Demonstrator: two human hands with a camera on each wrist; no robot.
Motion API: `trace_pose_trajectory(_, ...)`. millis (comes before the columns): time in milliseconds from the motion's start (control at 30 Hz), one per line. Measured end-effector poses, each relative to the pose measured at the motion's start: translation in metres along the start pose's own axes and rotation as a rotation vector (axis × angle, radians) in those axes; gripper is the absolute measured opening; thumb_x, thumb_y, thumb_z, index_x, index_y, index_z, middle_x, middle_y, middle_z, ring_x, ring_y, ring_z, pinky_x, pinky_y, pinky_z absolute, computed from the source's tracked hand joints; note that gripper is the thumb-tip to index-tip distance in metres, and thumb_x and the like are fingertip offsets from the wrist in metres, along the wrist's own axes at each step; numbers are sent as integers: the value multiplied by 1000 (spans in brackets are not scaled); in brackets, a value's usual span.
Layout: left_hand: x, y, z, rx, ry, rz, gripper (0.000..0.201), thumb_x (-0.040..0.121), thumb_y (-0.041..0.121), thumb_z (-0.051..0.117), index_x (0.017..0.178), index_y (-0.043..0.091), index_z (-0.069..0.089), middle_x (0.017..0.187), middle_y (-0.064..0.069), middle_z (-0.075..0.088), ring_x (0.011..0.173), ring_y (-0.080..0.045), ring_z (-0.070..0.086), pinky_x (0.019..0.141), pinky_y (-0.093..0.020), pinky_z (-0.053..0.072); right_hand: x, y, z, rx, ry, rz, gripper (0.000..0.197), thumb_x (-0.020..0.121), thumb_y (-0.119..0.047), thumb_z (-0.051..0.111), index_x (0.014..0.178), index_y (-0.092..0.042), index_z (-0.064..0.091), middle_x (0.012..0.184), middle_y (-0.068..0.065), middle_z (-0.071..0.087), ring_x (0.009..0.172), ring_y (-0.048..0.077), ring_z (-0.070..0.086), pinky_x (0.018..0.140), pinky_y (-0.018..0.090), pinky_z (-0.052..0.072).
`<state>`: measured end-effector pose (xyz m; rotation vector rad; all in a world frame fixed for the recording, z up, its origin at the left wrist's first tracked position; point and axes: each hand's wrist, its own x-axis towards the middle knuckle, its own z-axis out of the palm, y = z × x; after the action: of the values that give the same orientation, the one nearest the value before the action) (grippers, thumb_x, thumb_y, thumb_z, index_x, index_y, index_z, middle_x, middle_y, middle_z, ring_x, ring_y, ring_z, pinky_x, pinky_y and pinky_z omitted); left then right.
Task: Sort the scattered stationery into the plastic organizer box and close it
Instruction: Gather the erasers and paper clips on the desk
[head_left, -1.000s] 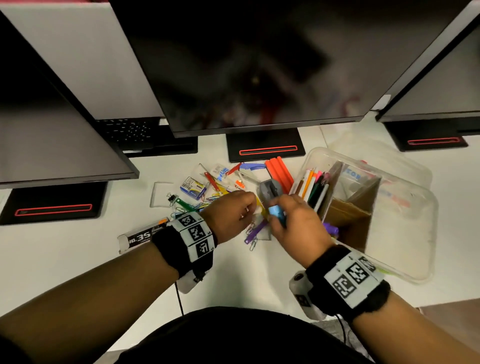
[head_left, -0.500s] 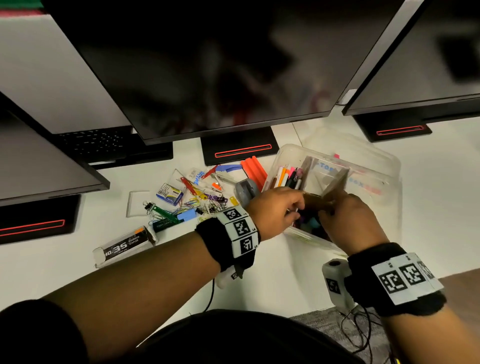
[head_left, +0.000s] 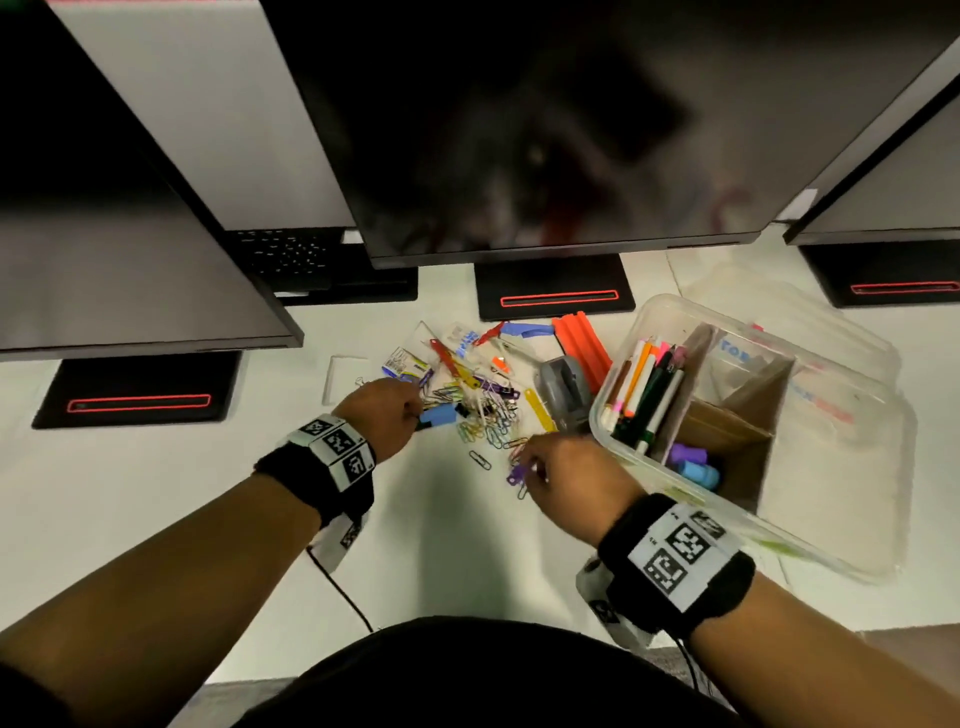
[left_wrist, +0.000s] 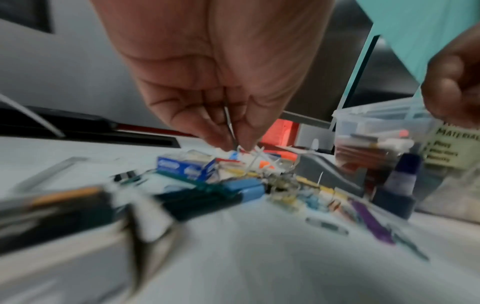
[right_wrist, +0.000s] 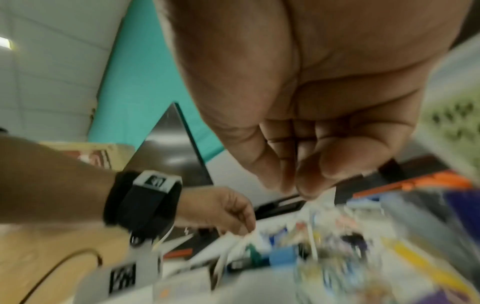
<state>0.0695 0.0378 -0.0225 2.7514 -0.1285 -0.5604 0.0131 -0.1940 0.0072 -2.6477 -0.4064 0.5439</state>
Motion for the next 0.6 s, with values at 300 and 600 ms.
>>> trace_pose_trajectory(300,-14,-36,15,123,-32,-6,42,88,14,47,130,15,52,128,-12,54,121,-31,44,101,-34,38,9,23,59,-163,-201,242,38,84,-13,49,122,-11,49,127,11,45,116,31,50,95,35,45)
trace_pose_trajectory(600,-11,-14,26,315,-168,64,51,90,27,51,137,19,35,133,-9,47,124,-27,43,101,-38,41,13,11,57,-48,-226,61,60,83,-17,54,141,-17,39,149,4,33,135,23,36,109,28,33)
